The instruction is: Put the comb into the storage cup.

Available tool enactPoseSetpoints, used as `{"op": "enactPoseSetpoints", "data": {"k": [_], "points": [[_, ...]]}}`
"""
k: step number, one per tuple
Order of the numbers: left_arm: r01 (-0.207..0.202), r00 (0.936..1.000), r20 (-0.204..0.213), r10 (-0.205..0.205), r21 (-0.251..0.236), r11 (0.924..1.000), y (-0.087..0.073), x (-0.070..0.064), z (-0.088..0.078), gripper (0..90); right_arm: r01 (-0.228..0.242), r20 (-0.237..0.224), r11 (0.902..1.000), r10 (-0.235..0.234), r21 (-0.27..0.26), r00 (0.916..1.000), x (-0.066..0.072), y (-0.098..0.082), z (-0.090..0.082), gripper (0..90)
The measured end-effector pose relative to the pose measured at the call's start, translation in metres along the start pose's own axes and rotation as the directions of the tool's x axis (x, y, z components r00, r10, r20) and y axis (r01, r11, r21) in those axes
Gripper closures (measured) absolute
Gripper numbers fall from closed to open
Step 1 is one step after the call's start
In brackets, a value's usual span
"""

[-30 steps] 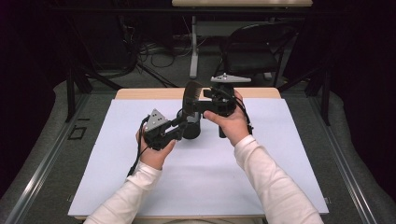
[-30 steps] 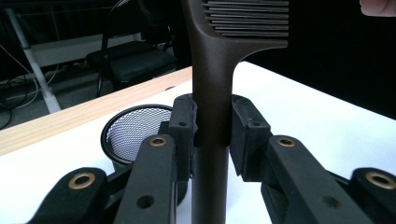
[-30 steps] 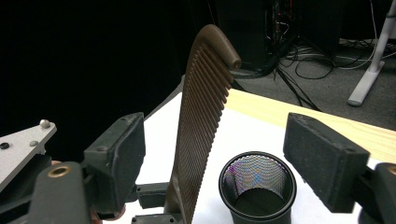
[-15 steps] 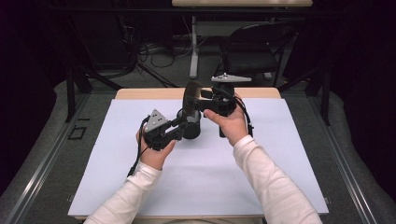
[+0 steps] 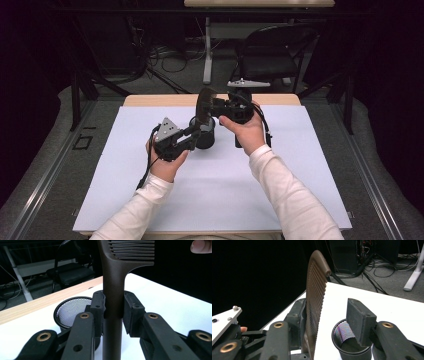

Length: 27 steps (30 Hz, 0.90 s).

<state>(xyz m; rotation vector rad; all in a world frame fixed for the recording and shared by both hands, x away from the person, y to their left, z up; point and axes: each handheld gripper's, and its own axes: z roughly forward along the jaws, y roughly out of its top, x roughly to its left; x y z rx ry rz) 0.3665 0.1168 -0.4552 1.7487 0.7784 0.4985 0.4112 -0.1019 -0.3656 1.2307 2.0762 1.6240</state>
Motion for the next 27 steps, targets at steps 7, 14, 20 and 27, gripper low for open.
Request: {"op": "enactPoseSetpoints", "data": {"k": [7, 14, 20, 27], "points": [[-0.012, 0.9999, 0.0, 0.012, 0.001, 0.9999, -0.0003, -0.0008, 0.0006, 72.5, -0.005, -0.013, 0.9998, 0.005, 0.017, 0.9999, -0.0015, -0.0001, 0.0004, 57.7], [-0.024, 0.9997, 0.003, 0.024, 0.002, 0.9997, -0.0005, -0.0008, 0.0006, 72.5, 0.011, -0.038, 0.9995, -0.009, 0.029, 0.9992, -0.0016, -0.0001, -0.0001, 62.8], [-0.03, 0.9995, 0.007, 0.03, 0.001, 0.9995, -0.0007, -0.0008, 0.0011, 72.5, 0.023, -0.058, 0.9984, -0.02, 0.051, 0.9981, -0.002, -0.0001, -0.0008, 68.1], [-0.032, 0.9994, 0.01, 0.032, 0.003, 0.9995, -0.0008, -0.0005, 0.0012, 72.5, 0.034, -0.079, 0.9967, -0.029, 0.074, 0.9965, -0.0017, -0.0007, 0.0, 73.5]]}}
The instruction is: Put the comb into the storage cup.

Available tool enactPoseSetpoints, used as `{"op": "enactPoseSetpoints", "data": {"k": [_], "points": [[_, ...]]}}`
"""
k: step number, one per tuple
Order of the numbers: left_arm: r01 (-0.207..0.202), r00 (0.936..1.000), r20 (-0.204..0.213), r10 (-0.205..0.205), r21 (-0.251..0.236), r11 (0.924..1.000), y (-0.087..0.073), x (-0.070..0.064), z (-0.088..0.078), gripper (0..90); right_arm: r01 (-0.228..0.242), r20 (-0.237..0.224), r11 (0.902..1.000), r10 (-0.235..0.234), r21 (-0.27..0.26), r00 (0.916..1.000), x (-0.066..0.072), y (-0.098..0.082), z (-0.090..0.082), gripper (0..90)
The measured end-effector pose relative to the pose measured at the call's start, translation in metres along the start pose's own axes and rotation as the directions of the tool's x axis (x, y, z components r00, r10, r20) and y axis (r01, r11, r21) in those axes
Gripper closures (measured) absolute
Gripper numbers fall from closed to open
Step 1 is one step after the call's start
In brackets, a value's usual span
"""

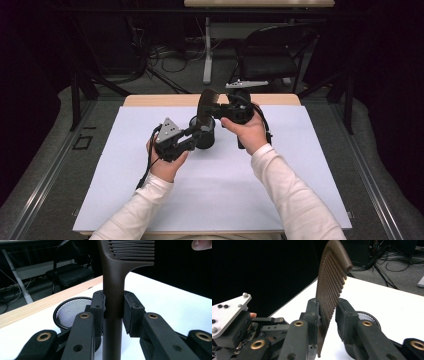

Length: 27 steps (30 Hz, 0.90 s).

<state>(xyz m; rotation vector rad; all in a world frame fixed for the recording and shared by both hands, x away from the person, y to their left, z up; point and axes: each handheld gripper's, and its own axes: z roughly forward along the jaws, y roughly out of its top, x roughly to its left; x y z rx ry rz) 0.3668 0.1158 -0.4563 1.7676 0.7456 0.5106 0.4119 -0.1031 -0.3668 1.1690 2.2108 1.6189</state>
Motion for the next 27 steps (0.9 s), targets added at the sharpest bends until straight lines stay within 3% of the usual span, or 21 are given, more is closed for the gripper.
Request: {"op": "enactPoseSetpoints", "data": {"k": [27], "points": [[-0.009, 1.0, 0.004, 0.009, 0.0, 1.0, -0.001, -0.0001, 0.0008, 72.5, -0.017, -0.057, 0.9992, 0.019, 0.035, 0.9982, -0.0044, 0.0002, -0.0012, 85.3]]}}
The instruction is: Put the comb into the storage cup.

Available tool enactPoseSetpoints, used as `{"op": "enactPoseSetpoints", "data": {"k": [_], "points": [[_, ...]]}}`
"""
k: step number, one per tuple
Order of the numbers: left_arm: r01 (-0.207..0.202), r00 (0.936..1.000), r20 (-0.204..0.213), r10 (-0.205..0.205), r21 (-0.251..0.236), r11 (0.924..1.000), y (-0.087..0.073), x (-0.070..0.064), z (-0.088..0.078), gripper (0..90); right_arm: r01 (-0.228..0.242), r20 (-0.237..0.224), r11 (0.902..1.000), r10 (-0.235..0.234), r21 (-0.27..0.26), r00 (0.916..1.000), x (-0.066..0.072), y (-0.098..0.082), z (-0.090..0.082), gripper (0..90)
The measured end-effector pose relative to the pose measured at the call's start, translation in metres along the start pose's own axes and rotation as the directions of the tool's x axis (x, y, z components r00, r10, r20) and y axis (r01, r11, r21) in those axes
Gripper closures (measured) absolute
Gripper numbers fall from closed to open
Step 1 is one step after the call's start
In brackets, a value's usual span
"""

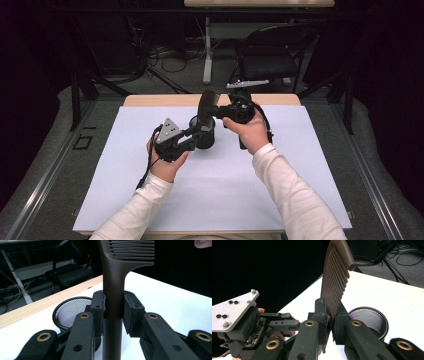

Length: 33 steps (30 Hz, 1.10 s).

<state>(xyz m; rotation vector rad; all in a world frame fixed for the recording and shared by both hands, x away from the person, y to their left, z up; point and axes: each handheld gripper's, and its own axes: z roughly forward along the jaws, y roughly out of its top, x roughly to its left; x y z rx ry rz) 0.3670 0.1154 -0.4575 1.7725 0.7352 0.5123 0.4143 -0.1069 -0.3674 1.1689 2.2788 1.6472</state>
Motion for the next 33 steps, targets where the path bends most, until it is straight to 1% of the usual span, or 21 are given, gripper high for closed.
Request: {"op": "enactPoseSetpoints", "data": {"k": [6, 19, 31, 33], "points": [[-0.003, 1.0, 0.0, 0.003, 0.003, 1.0, -0.0002, 0.0, 0.0002, 72.5, -0.017, -0.016, 0.9998, 0.017, 0.007, 0.9997, -0.001, 0.0001, -0.0002, 86.6], [-0.001, 1.0, 0.001, 0.001, -0.004, 1.0, -0.0001, 0.0001, -0.0003, 72.4, -0.012, -0.02, 0.9999, 0.012, -0.002, 0.9997, 0.0, -0.0003, -0.0005, 87.4], [-0.002, 1.0, -0.001, 0.002, -0.011, 0.9999, 0.0, -0.0002, -0.0006, 72.3, -0.021, -0.027, 0.9997, 0.021, -0.015, 0.9994, -0.0003, -0.0014, -0.001, 87.6], [-0.002, 1.0, -0.002, 0.002, -0.013, 0.9999, -0.0001, -0.0003, -0.0006, 72.3, -0.017, -0.026, 0.9997, 0.017, -0.015, 0.9995, 0.0001, -0.0014, -0.0012, 87.6]]}}
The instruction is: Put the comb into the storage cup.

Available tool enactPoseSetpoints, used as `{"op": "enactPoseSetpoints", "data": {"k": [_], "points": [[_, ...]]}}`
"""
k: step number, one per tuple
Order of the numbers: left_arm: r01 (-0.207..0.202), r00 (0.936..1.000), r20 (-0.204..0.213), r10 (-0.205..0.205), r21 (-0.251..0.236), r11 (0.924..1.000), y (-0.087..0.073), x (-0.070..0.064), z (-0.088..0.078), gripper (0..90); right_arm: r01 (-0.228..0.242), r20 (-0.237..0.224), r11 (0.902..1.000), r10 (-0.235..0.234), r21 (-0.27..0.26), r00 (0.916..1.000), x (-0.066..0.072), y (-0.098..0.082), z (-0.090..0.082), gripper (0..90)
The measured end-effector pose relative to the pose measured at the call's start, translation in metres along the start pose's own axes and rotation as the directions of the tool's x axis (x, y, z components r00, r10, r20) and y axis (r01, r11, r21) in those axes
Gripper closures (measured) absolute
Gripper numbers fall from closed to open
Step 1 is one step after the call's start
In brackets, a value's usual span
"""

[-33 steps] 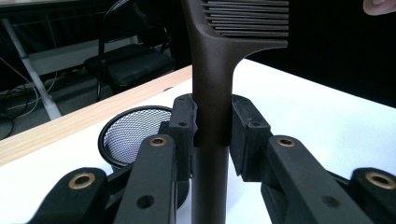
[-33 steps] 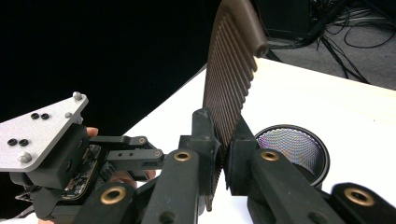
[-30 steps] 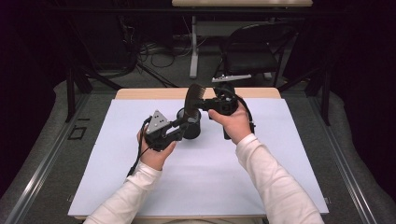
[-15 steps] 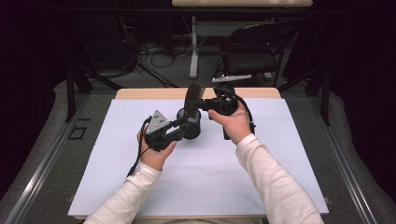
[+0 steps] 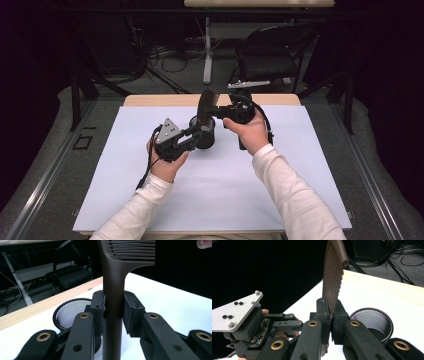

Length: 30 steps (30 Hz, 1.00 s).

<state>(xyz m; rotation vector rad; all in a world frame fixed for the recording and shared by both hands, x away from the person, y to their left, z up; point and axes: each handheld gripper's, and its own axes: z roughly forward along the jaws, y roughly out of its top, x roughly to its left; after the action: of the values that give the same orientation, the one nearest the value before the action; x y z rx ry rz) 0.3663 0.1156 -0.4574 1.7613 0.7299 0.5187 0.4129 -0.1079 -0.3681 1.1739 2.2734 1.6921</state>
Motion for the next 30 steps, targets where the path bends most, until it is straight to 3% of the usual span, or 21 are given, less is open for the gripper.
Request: {"op": "enactPoseSetpoints", "data": {"k": [21, 30], "points": [[0.015, 0.9999, 0.001, -0.015, -0.01, 0.9998, -0.0003, 0.0011, -0.0003, 70.9, -0.007, -0.007, 0.9999, 0.007, -0.013, 1.0, 0.0005, -0.0008, -0.0001, 87.7], [0.02, 0.9998, 0.0, -0.02, -0.018, 0.9996, -0.0004, 0.0022, -0.0003, 65.8, -0.003, -0.008, 0.9998, 0.003, -0.019, 1.0, 0.0003, -0.0012, -0.0002, 87.7]]}}
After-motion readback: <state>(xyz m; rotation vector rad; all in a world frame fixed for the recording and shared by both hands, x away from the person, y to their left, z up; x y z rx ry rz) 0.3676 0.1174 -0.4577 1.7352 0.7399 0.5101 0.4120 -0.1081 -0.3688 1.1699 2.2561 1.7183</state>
